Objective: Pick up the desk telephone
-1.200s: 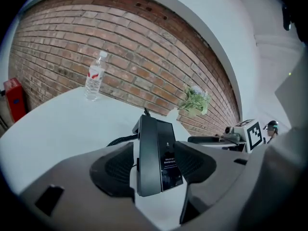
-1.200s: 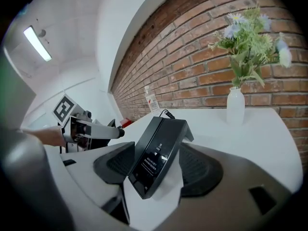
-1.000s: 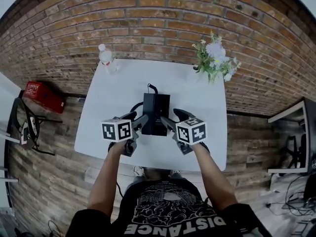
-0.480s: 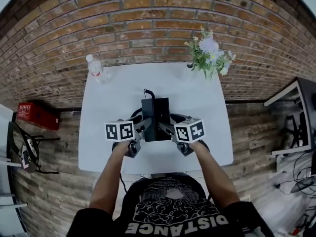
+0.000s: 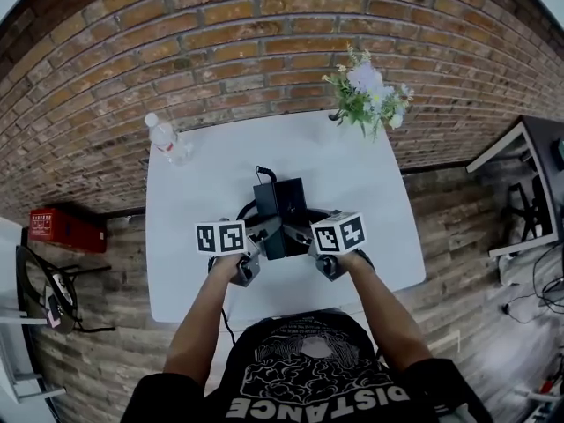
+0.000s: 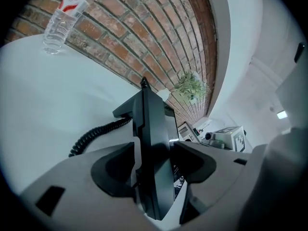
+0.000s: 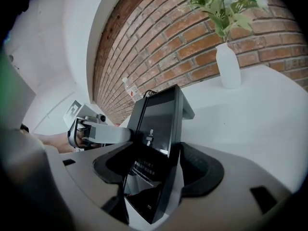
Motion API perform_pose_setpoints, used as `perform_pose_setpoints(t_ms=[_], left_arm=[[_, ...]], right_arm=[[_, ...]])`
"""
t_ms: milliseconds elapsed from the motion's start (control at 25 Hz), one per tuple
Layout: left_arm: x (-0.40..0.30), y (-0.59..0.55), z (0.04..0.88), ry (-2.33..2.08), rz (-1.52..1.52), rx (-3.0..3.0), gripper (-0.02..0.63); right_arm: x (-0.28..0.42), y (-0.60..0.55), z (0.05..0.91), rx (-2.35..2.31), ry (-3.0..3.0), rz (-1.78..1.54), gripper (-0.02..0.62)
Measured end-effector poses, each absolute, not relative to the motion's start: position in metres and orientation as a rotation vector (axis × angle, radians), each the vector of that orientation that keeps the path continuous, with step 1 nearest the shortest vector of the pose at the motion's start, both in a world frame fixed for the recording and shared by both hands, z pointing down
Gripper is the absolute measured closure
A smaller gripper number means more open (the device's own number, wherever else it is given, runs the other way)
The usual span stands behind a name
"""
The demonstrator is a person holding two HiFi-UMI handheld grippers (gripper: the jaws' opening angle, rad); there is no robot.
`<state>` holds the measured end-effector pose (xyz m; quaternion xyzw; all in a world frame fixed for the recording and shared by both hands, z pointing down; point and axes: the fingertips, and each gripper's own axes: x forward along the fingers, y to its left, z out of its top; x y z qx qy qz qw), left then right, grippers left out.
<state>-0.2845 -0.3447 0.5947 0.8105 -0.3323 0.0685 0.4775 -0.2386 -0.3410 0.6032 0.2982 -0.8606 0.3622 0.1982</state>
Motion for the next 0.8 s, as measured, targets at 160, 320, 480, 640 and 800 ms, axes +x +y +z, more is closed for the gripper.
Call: perform_pose_setpoints(t_ms=[160,320,480,640,800], left_arm=[[-0.283,-0.3478,0.598,-0.816,0.186,1.953,0.362],[-0.2789,-0.349,0.5993,-0.802,0.166,1.919,0.379],[-0.2765,-0.3478,0.5995,-0.775,0.041,1.868,0.407],[-0.2759,-0.3477,0.5987,-0.798,0.044,1.888,0.408],[-0.2759,-0.3475,0.598,-0.823,0.049,1.9,0.41]], right_arm=[[-0.2377,-0.3411,0.6042,0.841,-2.416,1.043,0.319],[-0.236,-0.3404,0.6056,0.854,-2.427,1.073,0.318],[-0.2346,-0.3407,0.6061,0.885,-2.456,1.088,0.313],[-0.233,-0.3407,0.6062,0.881,-2.454,1.101,0.314],[-0.2324,-0.3405,0.6063,0.87,-2.45,1.116,0.319]])
